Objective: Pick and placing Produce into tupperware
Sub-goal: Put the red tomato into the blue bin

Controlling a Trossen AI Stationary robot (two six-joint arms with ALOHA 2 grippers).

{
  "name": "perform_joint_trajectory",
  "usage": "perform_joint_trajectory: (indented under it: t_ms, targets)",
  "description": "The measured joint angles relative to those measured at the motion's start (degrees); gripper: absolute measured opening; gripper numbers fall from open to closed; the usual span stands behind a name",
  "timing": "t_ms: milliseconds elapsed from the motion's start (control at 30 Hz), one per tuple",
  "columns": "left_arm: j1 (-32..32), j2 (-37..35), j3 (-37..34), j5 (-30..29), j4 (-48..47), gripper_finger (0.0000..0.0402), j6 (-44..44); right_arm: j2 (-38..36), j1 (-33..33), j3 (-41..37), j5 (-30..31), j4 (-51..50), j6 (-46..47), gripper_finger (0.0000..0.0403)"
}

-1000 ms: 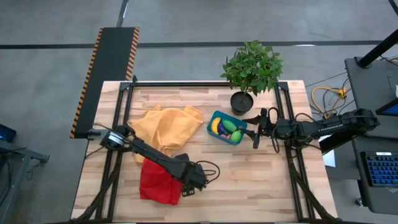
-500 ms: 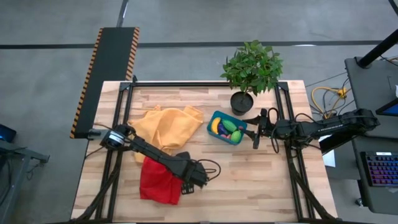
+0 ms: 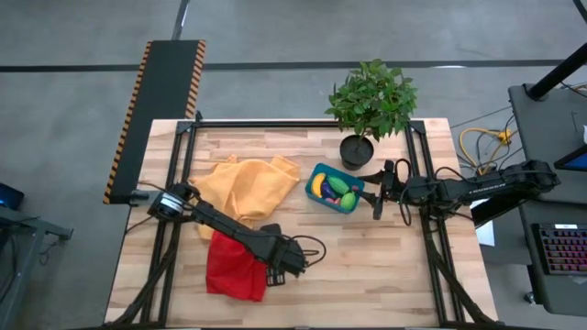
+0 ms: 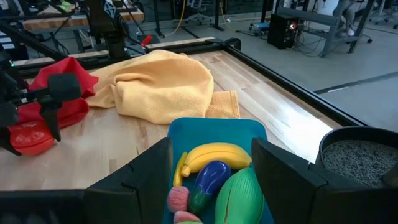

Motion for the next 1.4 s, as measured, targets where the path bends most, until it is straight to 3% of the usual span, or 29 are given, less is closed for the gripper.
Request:
perform_joint_trajectory:
  t_ms: [267,567,933,1400]
  targets:
    - [0.04,-0.02,0.02,-0.06,0.09,0.0241,2.70,0.00,-0.01,0.00,0.02,-1.30,0.66,0.0210]
    - [0.25,-0.02,1.39,0.14,-0.04,0.0237,11.68,-0.09,-0.01,0.00,0.09,-0.69,1.09,0.0210]
    - [3.97,-0.09,1.77,-0.26,3.41,0.0237,17.94,-0.15,-0.01,0.53,0.58,-0.60,1.07,0.0210]
    - [12.59,-0.31,11.48,-3.72,3.57,0.0237,33.89,-1.25,0.00,3.75,0.14,-0.70,1.21,0.0210]
